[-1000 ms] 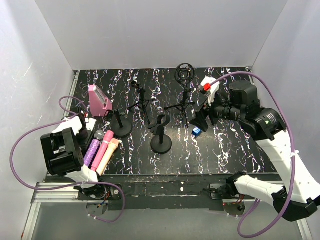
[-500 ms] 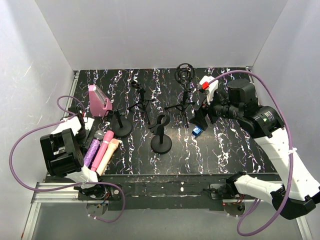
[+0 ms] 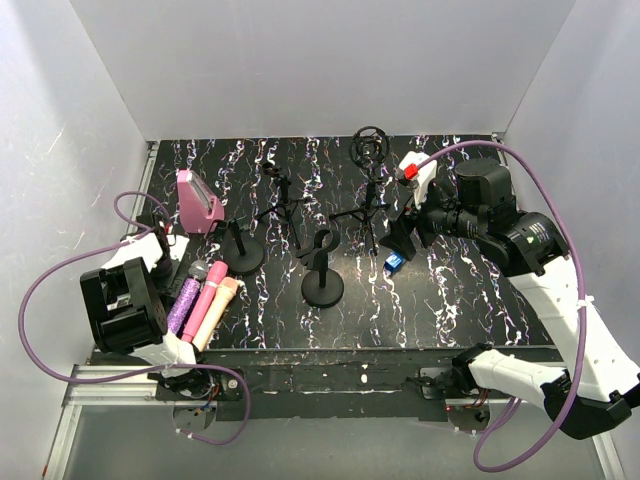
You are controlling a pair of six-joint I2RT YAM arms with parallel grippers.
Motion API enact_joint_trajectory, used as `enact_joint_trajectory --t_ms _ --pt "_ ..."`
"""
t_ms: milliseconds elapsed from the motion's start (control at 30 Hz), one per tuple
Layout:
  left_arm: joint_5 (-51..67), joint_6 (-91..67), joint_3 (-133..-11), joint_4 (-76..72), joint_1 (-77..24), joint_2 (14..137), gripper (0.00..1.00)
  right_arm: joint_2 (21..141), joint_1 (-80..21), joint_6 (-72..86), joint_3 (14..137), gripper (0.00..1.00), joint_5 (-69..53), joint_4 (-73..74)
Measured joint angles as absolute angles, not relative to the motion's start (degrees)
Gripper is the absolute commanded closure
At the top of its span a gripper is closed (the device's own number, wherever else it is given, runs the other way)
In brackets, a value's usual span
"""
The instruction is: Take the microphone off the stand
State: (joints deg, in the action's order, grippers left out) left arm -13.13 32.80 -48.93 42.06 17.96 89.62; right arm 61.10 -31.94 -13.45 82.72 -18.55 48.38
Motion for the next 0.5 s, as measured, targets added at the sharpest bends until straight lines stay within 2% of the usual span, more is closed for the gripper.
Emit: enact_joint_trajectory --t_ms 267,500 --pt "-10.02 31.83 -49.58 45.12 17.93 88.68 0.33 60.55 -31.92 -13.56 82.61 0.11 -18.52 48.38" --pt "-5.98 28.36 -59.27 53.21 17.89 88.25 0.30 58.72 -31.79 -13.23 81.73 0.09 -17.30 48.73"
